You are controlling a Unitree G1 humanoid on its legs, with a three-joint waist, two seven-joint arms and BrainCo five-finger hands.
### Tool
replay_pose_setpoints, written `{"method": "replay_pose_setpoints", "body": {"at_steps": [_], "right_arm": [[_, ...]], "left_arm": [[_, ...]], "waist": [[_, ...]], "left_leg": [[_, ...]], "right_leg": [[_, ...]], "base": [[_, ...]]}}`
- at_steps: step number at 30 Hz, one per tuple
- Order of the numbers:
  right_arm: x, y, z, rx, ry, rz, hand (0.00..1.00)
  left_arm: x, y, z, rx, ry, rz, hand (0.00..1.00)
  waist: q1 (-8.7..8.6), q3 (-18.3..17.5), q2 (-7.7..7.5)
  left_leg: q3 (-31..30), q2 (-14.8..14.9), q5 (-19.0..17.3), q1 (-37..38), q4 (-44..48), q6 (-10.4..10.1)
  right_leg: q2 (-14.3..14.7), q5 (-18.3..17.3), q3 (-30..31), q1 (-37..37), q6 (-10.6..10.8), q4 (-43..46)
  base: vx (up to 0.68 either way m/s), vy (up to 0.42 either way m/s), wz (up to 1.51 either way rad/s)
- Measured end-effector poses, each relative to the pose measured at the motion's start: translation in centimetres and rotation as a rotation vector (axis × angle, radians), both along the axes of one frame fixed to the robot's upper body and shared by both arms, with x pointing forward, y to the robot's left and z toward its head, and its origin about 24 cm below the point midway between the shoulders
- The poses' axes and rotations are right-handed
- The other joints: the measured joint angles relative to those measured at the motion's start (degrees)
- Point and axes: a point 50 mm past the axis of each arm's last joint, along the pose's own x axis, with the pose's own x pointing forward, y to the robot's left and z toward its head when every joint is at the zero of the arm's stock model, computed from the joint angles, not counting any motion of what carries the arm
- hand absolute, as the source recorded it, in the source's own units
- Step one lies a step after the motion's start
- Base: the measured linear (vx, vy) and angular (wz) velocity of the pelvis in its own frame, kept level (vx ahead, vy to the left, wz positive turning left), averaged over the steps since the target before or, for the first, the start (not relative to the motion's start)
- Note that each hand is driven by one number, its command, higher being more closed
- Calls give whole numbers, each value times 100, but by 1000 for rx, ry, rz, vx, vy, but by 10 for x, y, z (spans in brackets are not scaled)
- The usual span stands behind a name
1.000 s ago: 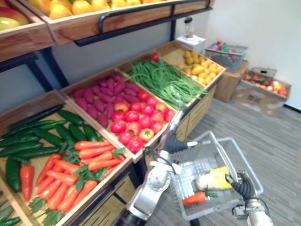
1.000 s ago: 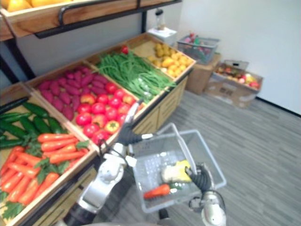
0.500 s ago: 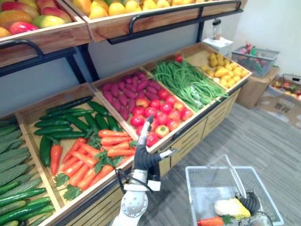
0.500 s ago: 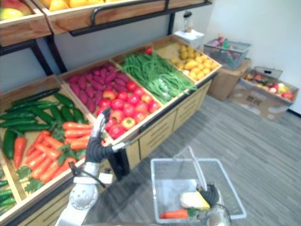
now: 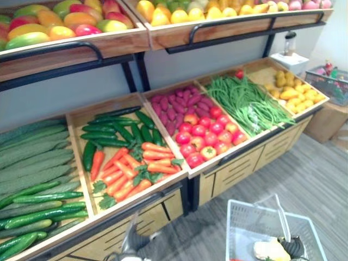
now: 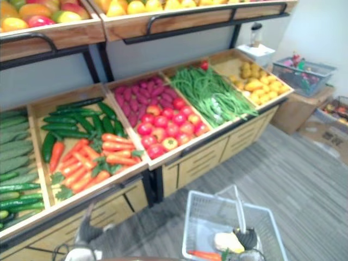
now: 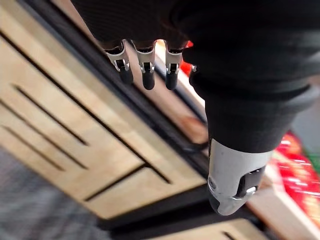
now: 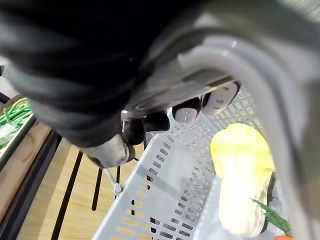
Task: Pick vegetable in the basket
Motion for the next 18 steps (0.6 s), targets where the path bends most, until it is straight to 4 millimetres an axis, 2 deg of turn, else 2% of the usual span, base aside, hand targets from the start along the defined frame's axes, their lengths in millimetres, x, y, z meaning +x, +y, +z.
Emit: {"method": "replay_pose_setpoints", "body": {"at_steps": [2,7,12,15,18], "right_arm": [[0,2,-4,6,11,-7,100],[-4,-4,-8,6,34,-67,100],[-2,-9,-13,20,56,-124,100],[2,-10,-15,32,72,-133,100],[2,-9,-16,47,92,-131,100]], "left_arm": [[-22,5,-14,28,117,-3,0],[-53,6,-39,55,330,23,0],[-105,23,-55,-4,612,363,0],[-117,19,-58,-69,665,440,0],[-105,11,-61,-133,646,419,0]], "waist": [[23,1,0],[85,-5,9],[78,-8,13],[86,17,-11],[51,65,-62]], "left_leg": [[-3,-6,-3,-8,-4,-3],[-49,-8,13,-6,11,-11],[129,-4,-29,114,12,-18],[464,-4,-133,361,13,-54],[763,3,-427,474,396,-49]], "right_leg": [[-4,-7,-5,2,4,-17],[-3,14,-23,17,16,-15],[12,15,138,6,16,-12],[41,17,466,-6,15,13],[31,3,808,-35,20,156]], "base": [[11,0,2],[43,-2,2],[33,1,-14],[6,7,-50],[-7,28,-58]]}}
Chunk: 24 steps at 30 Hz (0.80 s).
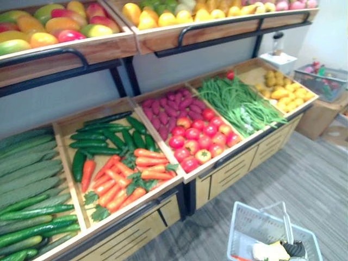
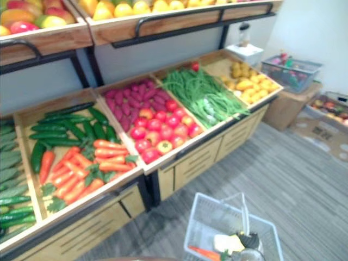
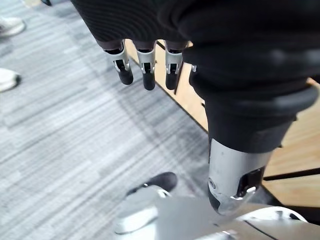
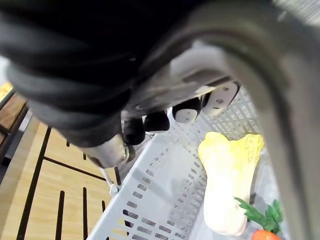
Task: Pick vegetable in the basket
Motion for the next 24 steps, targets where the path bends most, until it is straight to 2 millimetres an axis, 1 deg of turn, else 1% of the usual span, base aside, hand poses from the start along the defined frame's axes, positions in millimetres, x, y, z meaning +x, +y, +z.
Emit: {"method": "replay_pose_setpoints", "body": {"at_steps": [1,2,3,4,5,6,7,8,9,10,11,12,13,14,15,16,17,18,19,20,21,22,23,24], "right_arm": [[0,0,0,3,0,1,100],[1,0,0,8,-1,5,100],[7,2,3,9,-25,8,100],[8,3,4,9,-34,9,100],[10,6,7,10,-59,9,100],[9,8,7,12,-63,8,100],[16,12,9,16,-83,22,100],[33,17,13,24,-125,44,100],[38,19,15,25,-140,50,100],[33,18,14,22,-128,45,100],[27,18,12,26,-111,41,100],[27,18,12,26,-107,42,100],[26,16,12,22,-101,40,100],[28,15,11,19,-95,44,100],[33,15,12,21,-100,46,100],[35,14,13,17,-104,43,100],[27,12,11,16,-85,30,100],[24,9,9,12,-63,29,100],[25,7,10,6,-67,32,100],[26,8,11,4,-70,36,100],[23,8,10,5,-61,35,100],[20,7,9,5,-54,34,100],[16,6,9,0,-50,32,100],[15,4,11,-11,-51,33,100]], "left_arm": [[6,-1,0,-6,-14,-11,0],[17,-1,0,-7,-42,-25,0],[32,2,1,3,-80,-53,0],[35,2,1,3,-86,-59,0],[45,3,3,14,-115,-81,0],[50,5,4,23,-130,-90,0],[61,4,5,22,-164,-92,0],[62,0,4,6,-177,-66,0],[67,0,5,6,-193,-71,0],[77,1,7,9,-221,-84,0],[78,5,9,16,-226,-97,0],[78,5,9,15,-222,-99,0],[80,9,10,14,-231,-87,0],[80,4,8,-6,-230,-77,0],[81,2,8,-13,-236,-72,0],[84,-5,7,-31,-245,-70,0],[86,-1,8,-20,-252,-82,0],[86,-1,8,-20,-239,-88,0],[84,-6,6,-33,-236,-87,0],[83,-10,5,-41,-235,-86,0],[84,-13,5,-38,-246,-78,0],[85,-12,6,-35,-249,-81,0],[85,-12,6,-34,-250,-84,0],[84,-12,6,-35,-253,-83,0]], "waist": [[-8,23,-17],[-42,62,-65],[-95,145,-152],[-99,157,-167],[-116,213,-232],[-124,242,-265],[-112,294,-208],[-24,443,-7],[-95,583,-56],[-117,721,-183],[-104,773,-275],[-113,781,-292],[-132,833,-355],[-112,868,-276],[-80,849,-109],[-184,898,-24],[-274,883,-164],[-256,944,-67],[-247,905,131],[-237,903,275],[-240,946,214],[-243,943,221],[-235,963,232],[-216,987,223]], "left_leg": [[66,5,-87,1,126,-3],[227,4,-215,3,320,8],[471,-24,-352,3,492,1],[531,-29,-380,2,510,2],[765,-42,-471,-19,578,60],[908,-48,-505,-51,663,99],[1082,24,-557,-113,738,236],[1514,203,-473,-54,561,394],[1702,204,-430,2,558,382],[1915,161,-410,131,626,367],[2125,175,-477,193,822,420],[2193,206,-534,190,943,419],[2371,158,-590,283,1025,348],[2459,192,-602,301,843,371],[2519,267,-553,292,759,412],[2719,347,-472,253,779,362],[2743,167,-453,246,859,354],[2752,276,-359,191,894,316],[2748,438,-291,101,932,346],[2758,608,-265,18,1188,348],[2739,866,-265,-169,1800,348],[2697,1032,-264,-268,2207,348],[2432,1333,-185,-457,3054,409],[1719,1331,-301,-712,3683,369]], "right_leg": [[-8,-15,59,-37,-3,69],[-16,-26,254,-150,-3,195],[-34,-19,527,-324,-5,329],[-36,-18,578,-365,-5,357],[-20,66,663,-542,-142,454],[14,188,632,-656,-316,489],[216,732,236,-915,-1023,389],[328,983,-644,-1054,-1540,442],[201,390,-1285,-1206,-1514,1235],[-193,-544,-2203,-1322,-1439,2725],[-464,-937,-2635,-1267,-1442,3515],[-538,-989,-2719,-1266,-1425,3664],[-410,-920,-2770,-1209,-1326,3411],[-6,-836,-2689,-975,-1193,2582],[198,-785,-2604,-818,-1090,2077],[91,-1142,-2631,-820,-1247,2363],[-227,-1506,-2628,-726,-940,2620],[99,-1346,-2477,-618,-862,2094],[388,-1091,-2430,-514,-903,1575],[553,-924,-2330,-427,-912,1190],[678,-776,-2207,-359,-939,901],[725,-719,-2162,-289,-967,775],[812,-644,-1985,-118,-1006,582],[820,-646,-1740,15,-1046,511]], "base": [[-43,42,-59],[-65,55,-83],[-82,57,-80],[-95,46,-90],[-107,31,-70],[-140,41,-127],[-164,30,-175],[-161,26,-175],[-177,23,-140],[-122,24,-92],[-103,11,-85],[-77,-20,-98],[-134,-32,-108],[-158,-34,-111],[-143,-81,-76],[-90,-110,-30],[-79,-171,-37],[-48,-134,-47],[-19,-108,-72],[-7,-70,-73],[-4,-66,-63],[-1,-84,-62],[22,-39,-73],[33,7,-87]]}}
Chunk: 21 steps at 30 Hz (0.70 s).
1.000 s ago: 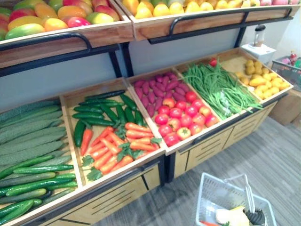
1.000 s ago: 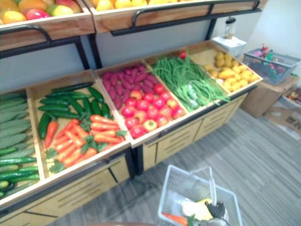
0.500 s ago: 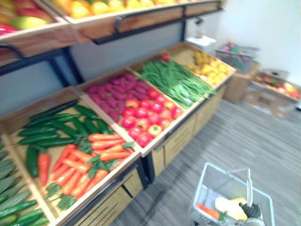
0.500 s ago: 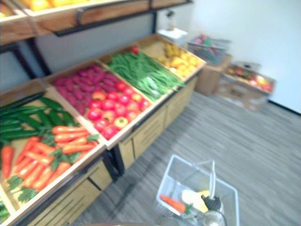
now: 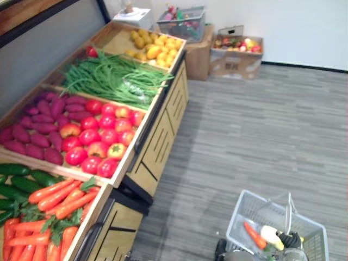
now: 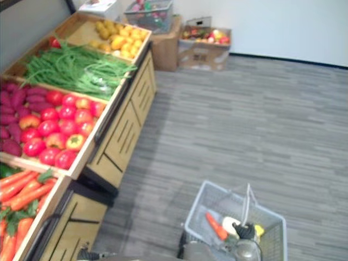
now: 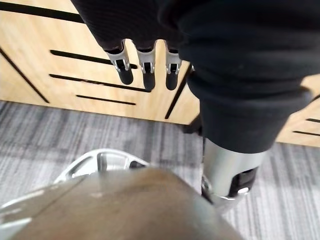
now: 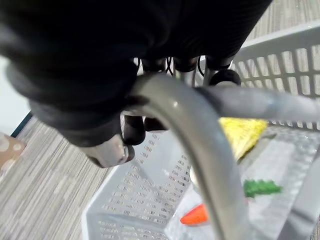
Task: Pick vegetable in the basket
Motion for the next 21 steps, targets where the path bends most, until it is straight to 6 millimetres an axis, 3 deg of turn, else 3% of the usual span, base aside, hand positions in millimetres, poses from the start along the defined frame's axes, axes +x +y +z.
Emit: {"method": "replay_pose_setpoints", "body": {"at_steps": [1,3,4,6,8,11,12,14,17,21], "right_arm": [[-1,-2,1,-8,1,2,100],[3,-12,5,-41,-3,21,100],[4,-12,6,-43,-7,27,100],[7,-13,8,-52,-13,42,100],[12,-14,11,-60,-29,52,100],[20,-2,10,-46,-43,99,100],[21,-2,11,-57,-43,109,100],[21,-4,12,-68,-40,120,100],[31,3,13,-58,-56,160,100],[33,9,12,-44,-60,184,100]], "left_arm": [[0,0,0,1,-3,-1,0],[3,-2,1,-1,-18,-8,0],[3,-2,1,0,-19,-11,0],[1,-2,1,4,-17,-17,0],[0,-5,0,-3,-17,-19,0],[0,4,2,24,-18,-43,0],[1,5,3,28,-17,-48,0],[-2,4,2,27,-5,-61,0],[-2,7,3,39,-3,-83,0],[2,11,4,49,-12,-83,0]], "waist": [[23,1,-4],[132,2,-7],[129,2,-7],[131,4,-2],[164,35,78],[240,-4,-213],[242,16,-248],[263,34,-257],[275,65,-246],[273,38,-359]], "left_leg": [[-447,-146,-95,-114,175,-26],[-1985,-983,-484,-434,140,-147],[-2245,-1170,-565,-480,-37,-179],[-3058,-1699,-617,-439,-1354,-123],[-3549,-1795,-337,-337,-2436,29],[-3023,-2131,-285,-237,-2715,304],[-2965,-2193,-292,-215,-2722,356],[-2725,-2351,-350,-2,-2813,482],[-2568,-2397,-362,196,-2806,504],[-2599,-2495,-372,221,-2808,520]], "right_leg": [[-12,7,145,24,11,-10],[-71,96,671,28,84,-77],[-83,119,758,25,103,-85],[-90,217,1125,-1,180,-118],[-17,294,1400,-40,308,-224],[-371,507,1589,-110,607,-478],[-448,531,1607,-129,639,-471],[-566,552,1744,-210,671,-240],[-582,554,1737,-409,668,265],[-678,555,1597,-378,667,166]], "base": [[42,51,-120],[100,111,-130],[118,162,-104],[81,201,-83],[58,242,-74],[116,272,-64],[162,300,-40],[132,238,-47],[99,143,-49],[38,41,-12]]}}
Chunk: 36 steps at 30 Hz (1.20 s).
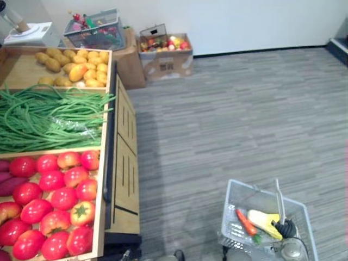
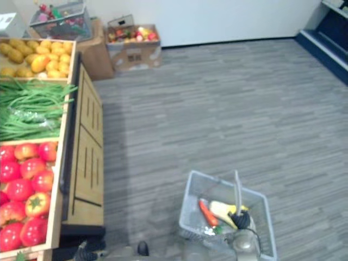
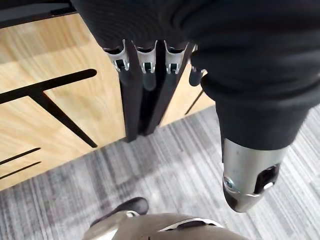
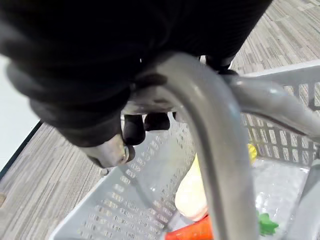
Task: Pick vegetable in the basket
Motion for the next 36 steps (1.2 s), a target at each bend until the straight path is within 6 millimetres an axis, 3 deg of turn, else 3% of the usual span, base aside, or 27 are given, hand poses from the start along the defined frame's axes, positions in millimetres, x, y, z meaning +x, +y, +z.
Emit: {"method": "replay_pose_setpoints", "body": {"at_steps": [4,8,10,12,14,15,16,19,20,21,24,28,32,36], "right_arm": [[-2,2,-4,13,19,3,100],[-1,3,-4,18,17,14,100],[0,3,-4,16,14,14,100],[-2,3,-4,16,18,12,100],[-3,2,-4,14,20,6,100],[-5,2,-5,15,30,4,100],[-4,1,-5,11,28,4,100],[-1,1,-4,10,20,10,100],[0,2,-4,12,19,10,100],[-2,1,-4,11,22,8,100],[-14,-8,-5,-7,39,-33,100],[-16,-16,-3,-33,41,-44,100],[-19,-19,-3,-38,43,-57,100],[-19,-17,-3,-34,45,-57,100]], "left_arm": [[1,0,0,1,-1,0,0],[0,1,0,1,7,-4,0],[0,1,0,1,7,-5,0],[0,0,-1,-1,7,-3,0],[-2,-1,-1,-1,14,-4,0],[-5,0,-1,4,20,-5,0],[-5,1,-1,9,23,2,0],[-14,-8,-4,-12,33,47,0],[-16,-12,-5,-16,34,57,0],[-15,-12,-5,-14,31,59,0],[-15,-14,-5,-12,33,68,0],[-16,-19,-7,-23,40,76,0],[-15,-22,-7,-32,41,74,0],[-14,-18,-6,-31,40,66,0]], "waist": [[28,-5,-28],[-9,-6,-18],[-5,-6,-15],[-1,-28,-14],[-31,-34,10],[-35,-106,-65],[-12,-121,-31],[18,-305,210],[21,-331,316],[18,-321,324],[16,-300,347],[15,-307,458],[50,-322,522],[78,-294,434]], "left_leg": [[-18,-28,-2,-1,-15,3],[-195,28,-4,8,-26,6],[-263,83,-2,1,-16,61],[-362,138,-3,-105,26,76],[-610,217,8,-144,31,-36],[-681,284,29,-204,69,-181],[-734,355,22,-234,123,-243],[-992,879,208,-519,89,-566],[-1074,1009,312,-581,117,-614],[-1098,1039,359,-603,149,-591],[-606,995,593,-575,386,-478],[-449,865,671,-472,274,-444],[-184,787,691,-248,-253,-435],[-150,662,689,-133,-357,-432]], "right_leg": [[-40,-1,-242,127,1,-243],[-16,-150,-281,-80,-30,224],[-38,-230,-290,-150,-98,387],[-25,-467,-211,-316,-295,798],[69,-615,55,-422,-207,1213],[76,-830,47,-405,-34,1161],[138,-911,-46,-402,-31,1148],[552,-852,-580,-334,-198,640],[677,-773,-722,-257,-275,471],[697,-767,-799,-219,-286,441],[658,-822,-981,54,-373,360],[593,-784,-972,239,-344,150],[609,-496,-923,353,-371,-211],[495,-444,-805,385,-322,-225]], "base": [[-23,-21,1],[-89,-57,2],[-133,-44,16],[-142,-78,30],[-91,-140,56],[-41,-180,54],[-8,-306,51],[37,-237,25],[94,-275,23],[87,-239,33],[75,-142,29],[96,-22,8],[130,58,-7],[58,85,-10]]}}
